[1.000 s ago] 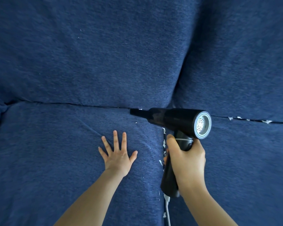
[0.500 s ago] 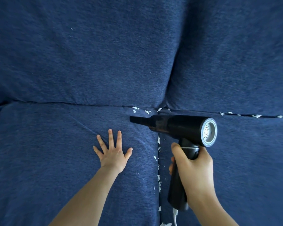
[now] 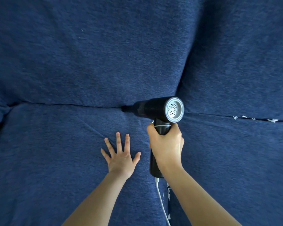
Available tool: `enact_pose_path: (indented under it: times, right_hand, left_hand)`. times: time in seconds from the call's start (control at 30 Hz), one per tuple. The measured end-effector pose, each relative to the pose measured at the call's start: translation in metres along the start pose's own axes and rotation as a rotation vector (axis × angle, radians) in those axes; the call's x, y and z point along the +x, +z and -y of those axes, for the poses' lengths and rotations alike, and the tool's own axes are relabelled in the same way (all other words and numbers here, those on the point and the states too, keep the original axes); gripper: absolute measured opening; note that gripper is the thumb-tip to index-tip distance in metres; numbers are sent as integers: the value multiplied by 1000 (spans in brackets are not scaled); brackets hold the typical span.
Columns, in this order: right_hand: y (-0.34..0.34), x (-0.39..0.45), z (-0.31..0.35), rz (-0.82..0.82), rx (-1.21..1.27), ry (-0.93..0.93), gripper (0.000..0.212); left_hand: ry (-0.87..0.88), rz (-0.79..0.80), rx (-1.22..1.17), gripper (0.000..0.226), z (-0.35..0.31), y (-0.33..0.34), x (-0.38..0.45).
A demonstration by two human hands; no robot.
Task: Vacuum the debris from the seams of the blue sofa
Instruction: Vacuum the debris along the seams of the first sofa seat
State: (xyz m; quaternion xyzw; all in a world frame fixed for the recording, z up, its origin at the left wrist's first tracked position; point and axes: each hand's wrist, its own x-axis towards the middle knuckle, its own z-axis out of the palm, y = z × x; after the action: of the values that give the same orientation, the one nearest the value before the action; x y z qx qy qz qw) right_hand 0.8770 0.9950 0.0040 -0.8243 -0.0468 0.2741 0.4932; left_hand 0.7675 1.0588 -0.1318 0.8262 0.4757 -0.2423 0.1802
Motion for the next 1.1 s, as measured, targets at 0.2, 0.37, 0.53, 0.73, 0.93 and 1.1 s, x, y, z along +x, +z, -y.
enact_pose_path:
  times: [0.2, 0.37, 0.53, 0.73, 0.93, 1.1]
  right_hand:
    - [13, 7, 1, 4, 31, 27, 23]
    - [-15, 1, 2, 20, 19, 8, 16]
    - [-66, -12, -6, -5, -1, -6, 19]
    - [-102, -5, -19, -29, -2, 4, 19]
    - [-93, 13, -20, -12, 16, -16, 18]
    - [-104, 23, -26, -2, 3, -42, 19]
  left_hand:
    - [-6, -1, 12, 83, -1, 0, 0]
    - [-8, 0, 20, 84, -3, -3, 0]
    - [30, -60, 49, 82, -14, -6, -2]
    - [113, -20, 50, 75, -36, -2, -3]
    - [59, 3, 58, 78, -47, -1, -5]
    - [40, -2, 56, 77, -47, -1, -5]
